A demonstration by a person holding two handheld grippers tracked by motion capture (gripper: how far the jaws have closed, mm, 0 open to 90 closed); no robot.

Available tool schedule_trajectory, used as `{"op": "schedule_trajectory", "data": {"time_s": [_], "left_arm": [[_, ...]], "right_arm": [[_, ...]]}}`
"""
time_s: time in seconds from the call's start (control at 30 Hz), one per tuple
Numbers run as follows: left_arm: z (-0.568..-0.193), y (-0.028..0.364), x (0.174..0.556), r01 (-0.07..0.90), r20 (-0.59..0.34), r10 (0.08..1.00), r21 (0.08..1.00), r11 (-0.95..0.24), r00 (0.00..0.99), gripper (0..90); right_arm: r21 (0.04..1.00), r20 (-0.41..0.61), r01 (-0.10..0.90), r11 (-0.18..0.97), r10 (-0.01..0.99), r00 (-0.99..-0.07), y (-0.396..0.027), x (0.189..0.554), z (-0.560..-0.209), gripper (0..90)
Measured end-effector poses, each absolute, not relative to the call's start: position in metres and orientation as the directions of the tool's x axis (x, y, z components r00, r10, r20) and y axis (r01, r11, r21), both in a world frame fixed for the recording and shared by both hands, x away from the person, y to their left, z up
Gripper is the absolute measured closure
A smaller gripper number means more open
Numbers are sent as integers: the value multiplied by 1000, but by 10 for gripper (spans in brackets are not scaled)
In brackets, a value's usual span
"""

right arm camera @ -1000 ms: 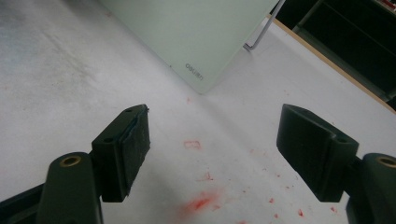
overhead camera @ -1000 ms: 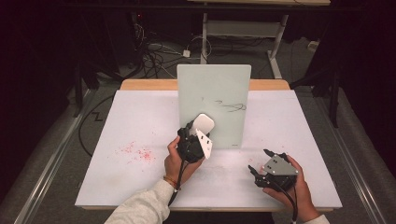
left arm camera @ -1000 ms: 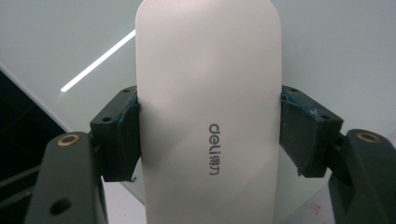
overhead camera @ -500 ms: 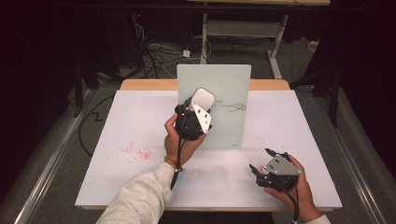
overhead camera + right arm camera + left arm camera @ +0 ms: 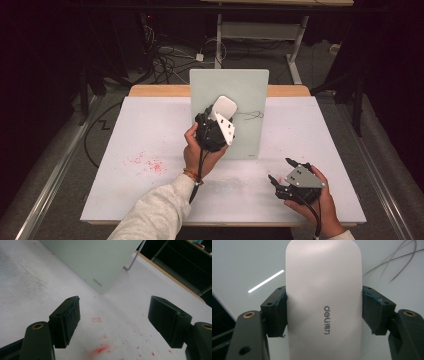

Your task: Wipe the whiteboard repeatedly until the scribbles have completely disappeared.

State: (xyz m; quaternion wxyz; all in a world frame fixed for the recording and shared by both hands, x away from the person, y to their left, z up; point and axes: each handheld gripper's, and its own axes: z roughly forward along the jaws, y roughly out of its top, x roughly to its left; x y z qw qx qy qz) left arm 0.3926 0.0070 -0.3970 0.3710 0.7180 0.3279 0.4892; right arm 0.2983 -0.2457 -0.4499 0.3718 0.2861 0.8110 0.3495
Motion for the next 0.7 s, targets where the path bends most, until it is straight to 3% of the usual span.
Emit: {"op": "schedule_trajectory", "data": {"time_s": [0.7], "left_arm": [[-421,-68,384,37,584,716,765,-643,383,289]], "right_arm": [[777,-409,212,593,731,-546,-249,301,-450,262]]}}
